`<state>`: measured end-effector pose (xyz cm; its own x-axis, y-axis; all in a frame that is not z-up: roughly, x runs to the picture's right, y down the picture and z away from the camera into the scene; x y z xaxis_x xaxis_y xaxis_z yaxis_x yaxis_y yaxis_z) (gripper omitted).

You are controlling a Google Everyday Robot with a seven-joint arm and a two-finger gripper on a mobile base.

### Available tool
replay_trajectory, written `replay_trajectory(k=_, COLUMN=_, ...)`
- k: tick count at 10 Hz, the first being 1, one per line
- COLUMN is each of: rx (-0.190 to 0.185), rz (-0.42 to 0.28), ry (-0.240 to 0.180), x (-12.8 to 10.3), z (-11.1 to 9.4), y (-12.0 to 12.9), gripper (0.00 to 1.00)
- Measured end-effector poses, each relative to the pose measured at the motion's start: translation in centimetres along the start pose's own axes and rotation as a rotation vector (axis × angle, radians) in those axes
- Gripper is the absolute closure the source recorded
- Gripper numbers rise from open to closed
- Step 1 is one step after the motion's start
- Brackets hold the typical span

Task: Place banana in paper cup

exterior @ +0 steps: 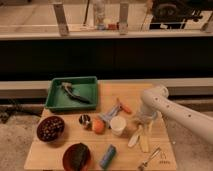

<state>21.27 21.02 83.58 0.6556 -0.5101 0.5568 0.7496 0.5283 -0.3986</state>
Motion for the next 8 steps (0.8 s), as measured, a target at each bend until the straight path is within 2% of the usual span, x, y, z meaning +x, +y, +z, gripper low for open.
replay_trajectory(k=2, rx=-0.011, rz=0.007, ry=0.002, x=-0.1, z=0.4, y=0.5, gripper=0.59)
replay_trajectory(k=3, rx=-0.014, rz=0.011, ry=0.002, x=-0.2, z=0.5, y=0.7, gripper=0.71)
replay_trajectory(k=4, rx=-0.016, rz=0.015, ry=0.001, x=-0.4, z=0.8, y=0.9, gripper=0.88)
replay_trajectory(k=5, rx=-0.011, rz=0.023, ry=0.008, x=-0.4, z=0.7, y=0.9, gripper=0.97)
replay_trajectory(k=6, rx=-0.003, rz=0.036, ry=0.016, x=-0.2, z=0.4, y=0.9, gripper=1.00)
replay_trajectory(k=8, rx=0.015, rz=0.060, ry=0.037, x=0.2, z=-0.5, y=0.9, gripper=0.92)
